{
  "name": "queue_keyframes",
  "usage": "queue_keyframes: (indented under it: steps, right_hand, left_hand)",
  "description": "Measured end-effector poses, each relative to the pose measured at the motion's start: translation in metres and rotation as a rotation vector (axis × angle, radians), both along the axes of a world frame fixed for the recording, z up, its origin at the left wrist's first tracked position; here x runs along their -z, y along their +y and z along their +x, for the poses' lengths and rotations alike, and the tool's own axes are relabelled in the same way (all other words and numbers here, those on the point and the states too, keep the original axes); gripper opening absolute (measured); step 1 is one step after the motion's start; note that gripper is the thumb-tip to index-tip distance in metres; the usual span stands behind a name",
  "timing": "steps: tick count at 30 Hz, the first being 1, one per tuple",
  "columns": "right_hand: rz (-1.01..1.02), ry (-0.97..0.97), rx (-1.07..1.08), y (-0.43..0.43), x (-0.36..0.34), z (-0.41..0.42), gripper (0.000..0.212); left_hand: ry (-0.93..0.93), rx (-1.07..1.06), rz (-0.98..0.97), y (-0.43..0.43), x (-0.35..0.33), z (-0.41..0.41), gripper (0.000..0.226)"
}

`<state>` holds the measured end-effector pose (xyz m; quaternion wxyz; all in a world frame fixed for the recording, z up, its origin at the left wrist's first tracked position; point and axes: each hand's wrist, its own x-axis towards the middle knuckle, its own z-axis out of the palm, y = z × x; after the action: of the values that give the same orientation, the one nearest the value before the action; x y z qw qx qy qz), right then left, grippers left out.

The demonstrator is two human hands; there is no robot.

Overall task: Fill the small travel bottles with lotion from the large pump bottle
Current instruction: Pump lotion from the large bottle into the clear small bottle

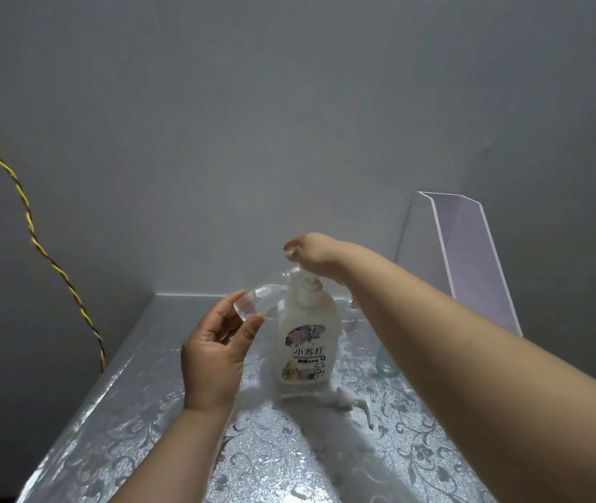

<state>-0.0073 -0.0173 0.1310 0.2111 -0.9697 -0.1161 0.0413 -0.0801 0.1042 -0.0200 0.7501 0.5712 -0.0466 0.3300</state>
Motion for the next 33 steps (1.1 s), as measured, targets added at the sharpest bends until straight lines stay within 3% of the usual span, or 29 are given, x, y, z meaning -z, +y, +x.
queue_keyframes:
  steps: [14,33]
  right_hand:
    - [0.130,0.067,-0.027,-0.009,-0.007,-0.011,0.045]
    - [0.024,0.046,-0.030,-0.003,-0.004,-0.008,0.043]
  left_hand:
    - [0.014,0.014,0.000,-0.002,0.001,-0.001,0.035]
    - [0.009,0.008,0.032,-0.002,0.004,0.002,0.034]
